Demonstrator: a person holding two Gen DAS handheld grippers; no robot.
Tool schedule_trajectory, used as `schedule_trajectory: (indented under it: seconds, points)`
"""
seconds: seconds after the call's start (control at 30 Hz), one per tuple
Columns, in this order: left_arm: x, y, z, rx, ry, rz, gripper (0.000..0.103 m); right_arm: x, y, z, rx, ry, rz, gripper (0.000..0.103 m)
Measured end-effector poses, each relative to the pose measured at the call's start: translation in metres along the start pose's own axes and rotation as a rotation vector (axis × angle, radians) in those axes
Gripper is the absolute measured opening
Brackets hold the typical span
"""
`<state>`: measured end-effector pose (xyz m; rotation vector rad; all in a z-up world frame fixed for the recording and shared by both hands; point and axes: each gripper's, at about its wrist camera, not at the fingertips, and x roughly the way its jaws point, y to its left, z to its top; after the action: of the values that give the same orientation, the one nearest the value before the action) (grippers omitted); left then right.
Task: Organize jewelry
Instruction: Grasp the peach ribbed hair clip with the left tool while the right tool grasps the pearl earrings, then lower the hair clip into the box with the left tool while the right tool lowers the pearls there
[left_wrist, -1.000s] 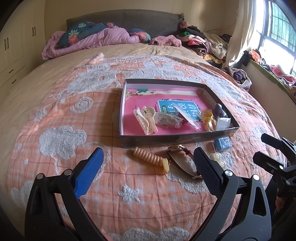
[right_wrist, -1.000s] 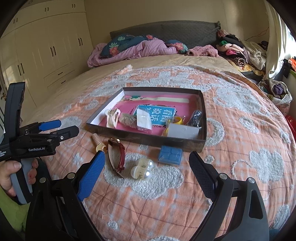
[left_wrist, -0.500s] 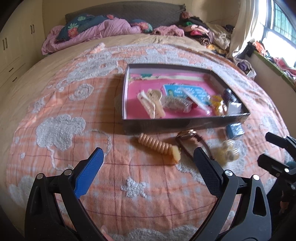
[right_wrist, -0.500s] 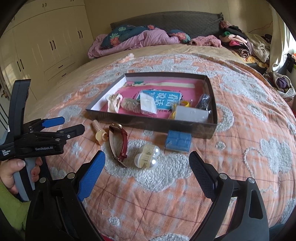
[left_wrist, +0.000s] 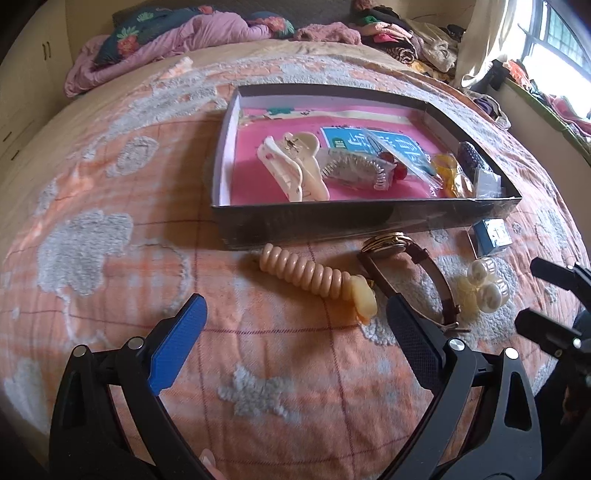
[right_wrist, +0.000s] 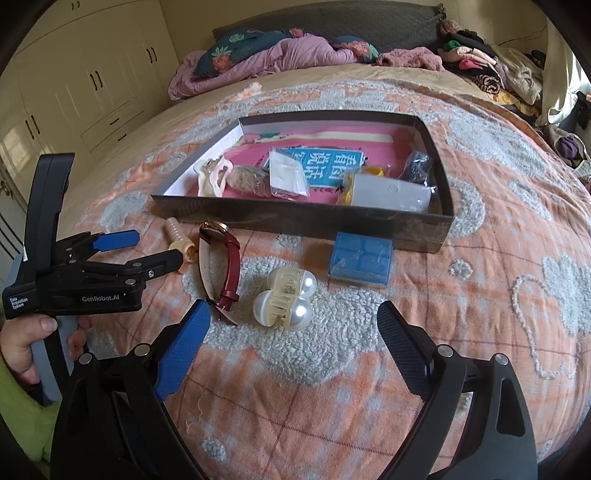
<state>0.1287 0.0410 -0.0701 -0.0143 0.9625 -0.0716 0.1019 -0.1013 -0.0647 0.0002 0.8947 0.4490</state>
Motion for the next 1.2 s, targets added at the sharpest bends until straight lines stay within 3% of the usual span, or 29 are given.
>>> schedule_trajectory:
  seconds: [0.33, 0.57, 0.63, 0.67, 0.77, 1.0, 1.2]
  points:
    - [0.020, 0.005, 0.007, -0.013, 0.026, 0.008, 0.093, 0.024, 0.001, 0.004, 0.004, 0.046, 0.017, 0.075]
    - [0.028, 0.006, 0.013, -0.011, 0.028, 0.020, 0.093, 0.040, -0.002, 0.001, 0.027, 0.074, 0.025, 0.052]
    - [0.029, 0.006, 0.013, -0.011, 0.022, 0.027, 0.089, 0.041, -0.001, 0.000, 0.019, 0.071, 0.030, 0.040]
    - [0.028, 0.006, 0.014, -0.009, 0.016, 0.036, 0.082, 0.040, -0.001, 0.001, 0.019, 0.070, 0.045, 0.036]
    - [0.026, 0.007, 0.015, -0.009, 0.006, 0.050, 0.068, 0.036, 0.002, 0.001, 0.007, 0.062, 0.047, 0.036]
    - [0.018, 0.012, 0.014, -0.023, -0.001, 0.026, 0.066, 0.008, 0.005, 0.004, 0.005, 0.008, 0.067, 0.036]
    - [-0.014, 0.020, 0.012, -0.059, -0.062, -0.001, 0.066, -0.017, 0.008, 0.014, -0.002, -0.055, 0.068, 0.036]
